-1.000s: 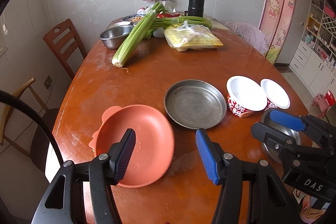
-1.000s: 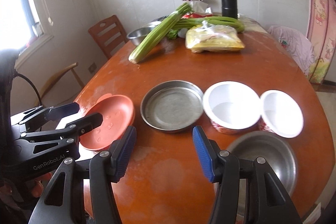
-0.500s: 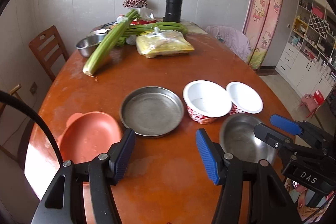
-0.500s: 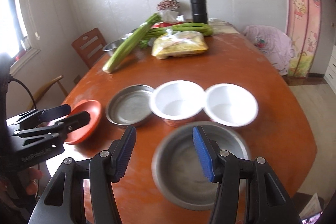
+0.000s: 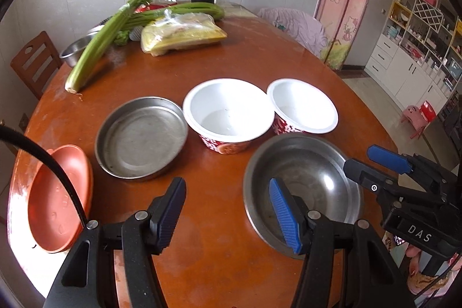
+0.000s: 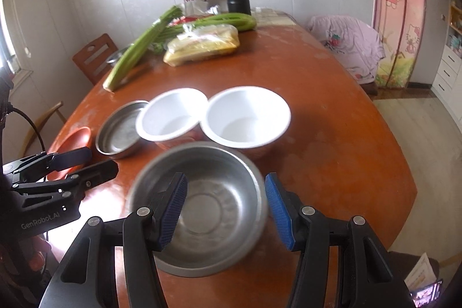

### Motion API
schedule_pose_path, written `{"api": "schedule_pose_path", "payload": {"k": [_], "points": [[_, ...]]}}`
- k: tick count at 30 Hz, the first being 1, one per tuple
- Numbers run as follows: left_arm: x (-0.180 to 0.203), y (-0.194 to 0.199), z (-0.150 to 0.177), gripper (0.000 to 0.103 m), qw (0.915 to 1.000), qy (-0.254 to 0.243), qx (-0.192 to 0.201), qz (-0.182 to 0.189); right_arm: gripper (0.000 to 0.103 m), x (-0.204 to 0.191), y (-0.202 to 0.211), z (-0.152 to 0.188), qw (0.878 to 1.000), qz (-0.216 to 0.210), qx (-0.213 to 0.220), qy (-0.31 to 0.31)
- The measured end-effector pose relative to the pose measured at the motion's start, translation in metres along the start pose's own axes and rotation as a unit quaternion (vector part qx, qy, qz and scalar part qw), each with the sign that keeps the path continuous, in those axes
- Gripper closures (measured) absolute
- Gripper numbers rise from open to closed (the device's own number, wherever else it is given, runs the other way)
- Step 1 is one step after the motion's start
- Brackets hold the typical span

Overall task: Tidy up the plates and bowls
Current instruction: 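Close both grippers on the rim of the large steel bowl, then lift the steel bowl with both grippers toward the stacked plates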

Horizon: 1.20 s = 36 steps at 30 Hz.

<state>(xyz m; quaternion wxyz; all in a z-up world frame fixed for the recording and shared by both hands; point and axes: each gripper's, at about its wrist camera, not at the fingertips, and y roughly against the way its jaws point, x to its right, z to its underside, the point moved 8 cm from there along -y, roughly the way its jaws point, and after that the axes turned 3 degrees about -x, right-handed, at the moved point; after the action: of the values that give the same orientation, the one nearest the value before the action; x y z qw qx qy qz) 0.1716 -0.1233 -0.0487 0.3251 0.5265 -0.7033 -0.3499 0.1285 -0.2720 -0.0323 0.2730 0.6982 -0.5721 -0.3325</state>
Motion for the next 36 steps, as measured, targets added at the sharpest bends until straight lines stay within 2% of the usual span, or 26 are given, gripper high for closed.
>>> {"api": "schedule_pose_path", "payload": {"k": [13,20,27,33,36], "points": [[0.022,-0.042,0.009,0.043,0.9987,-0.003,-0.047,0.020,0.045,0.027,-0.033,0.015,0.999,0.015,-0.046,-0.003],[0.025,-0.051,0.009,0.043,0.9981,-0.002,-0.056,0.026,0.045,0.019,-0.046,0.021,0.998,0.002,-0.064,0.009],[0.027,-0.057,0.011,0.043,0.9978,-0.003,-0.058,0.031,0.061,0.012,-0.057,0.022,0.997,0.000,-0.076,0.017],[0.033,-0.059,0.011,0.044,0.9976,-0.010,-0.059,0.033,0.067,0.011,-0.062,0.023,0.996,-0.001,-0.083,0.019],[0.037,-0.061,0.012,0.052,0.9973,-0.016,-0.063,0.036,0.067,0.011,-0.064,0.023,0.996,0.001,-0.084,0.019]]}}
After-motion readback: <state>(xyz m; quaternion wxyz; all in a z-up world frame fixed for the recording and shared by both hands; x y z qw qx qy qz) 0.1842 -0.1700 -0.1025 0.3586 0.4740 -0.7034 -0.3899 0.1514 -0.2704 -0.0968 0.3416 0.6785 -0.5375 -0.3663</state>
